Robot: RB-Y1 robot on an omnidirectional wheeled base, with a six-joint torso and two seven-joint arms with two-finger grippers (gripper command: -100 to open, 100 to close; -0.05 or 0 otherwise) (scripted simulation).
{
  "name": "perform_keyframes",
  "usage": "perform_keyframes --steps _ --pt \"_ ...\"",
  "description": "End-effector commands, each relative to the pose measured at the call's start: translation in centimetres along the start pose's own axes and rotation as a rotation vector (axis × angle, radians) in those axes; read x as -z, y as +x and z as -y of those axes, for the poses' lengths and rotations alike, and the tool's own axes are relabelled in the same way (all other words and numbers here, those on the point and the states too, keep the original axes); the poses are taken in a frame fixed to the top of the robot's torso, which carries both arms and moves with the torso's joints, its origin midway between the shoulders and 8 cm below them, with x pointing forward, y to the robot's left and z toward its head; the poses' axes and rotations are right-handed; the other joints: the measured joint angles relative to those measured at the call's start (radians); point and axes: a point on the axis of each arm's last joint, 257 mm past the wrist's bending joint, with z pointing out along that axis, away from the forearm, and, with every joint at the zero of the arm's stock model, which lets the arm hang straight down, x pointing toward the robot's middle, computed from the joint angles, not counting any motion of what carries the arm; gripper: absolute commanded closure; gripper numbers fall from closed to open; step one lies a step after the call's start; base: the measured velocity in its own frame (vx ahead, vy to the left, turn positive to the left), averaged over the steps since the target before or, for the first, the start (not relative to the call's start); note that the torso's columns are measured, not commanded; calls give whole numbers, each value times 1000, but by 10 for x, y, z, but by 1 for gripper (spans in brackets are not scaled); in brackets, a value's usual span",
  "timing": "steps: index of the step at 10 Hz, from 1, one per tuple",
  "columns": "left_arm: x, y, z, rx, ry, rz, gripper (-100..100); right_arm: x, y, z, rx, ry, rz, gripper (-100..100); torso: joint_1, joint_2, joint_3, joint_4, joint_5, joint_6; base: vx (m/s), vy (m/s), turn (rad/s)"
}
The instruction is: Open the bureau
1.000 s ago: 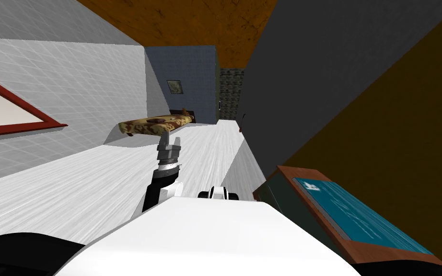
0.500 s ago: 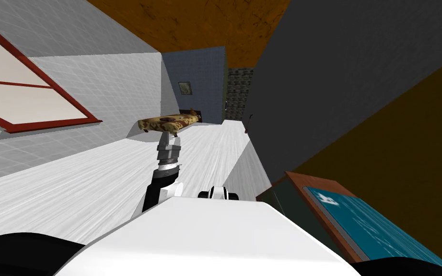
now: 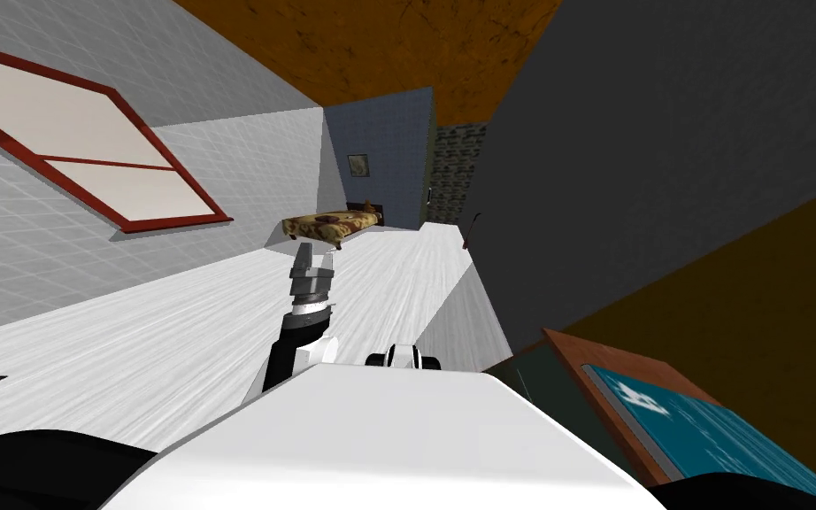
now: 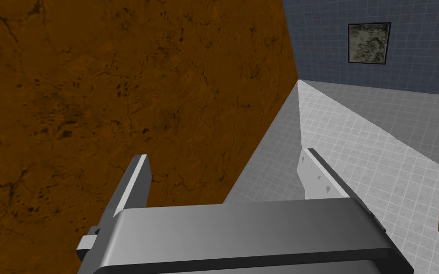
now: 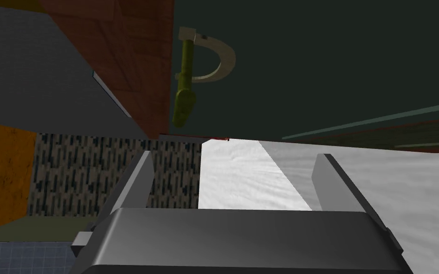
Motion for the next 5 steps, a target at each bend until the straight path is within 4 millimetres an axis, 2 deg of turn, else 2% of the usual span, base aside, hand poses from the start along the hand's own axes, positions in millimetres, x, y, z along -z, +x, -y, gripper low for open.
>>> perform_keyframes --steps 1,2,3,4,5 --pt "0 0 0 0 0 0 0 4 4 -2 9 -12 5 -100 0 0 0 0 0 0 0 0 0" --pt "0 0 0 0 0 0 0 27 21 -3 39 -63 22 -100 0 -1 0 0 0 0 -17 -8 309" --pt "0 0 0 0 0 0 0 28 21 -3 40 -64 21 -100 0 1 0 0 0 -1 -24 -16 243" --pt "0 0 0 0 0 0 0 28 21 -3 40 -64 21 -100 -1 1 1 0 0 0 -13 -10 6" --pt "0 0 0 0 0 0 0 39 30 -3 55 -90 29 -100 0 0 1 0 0 1 -11 -4 138"
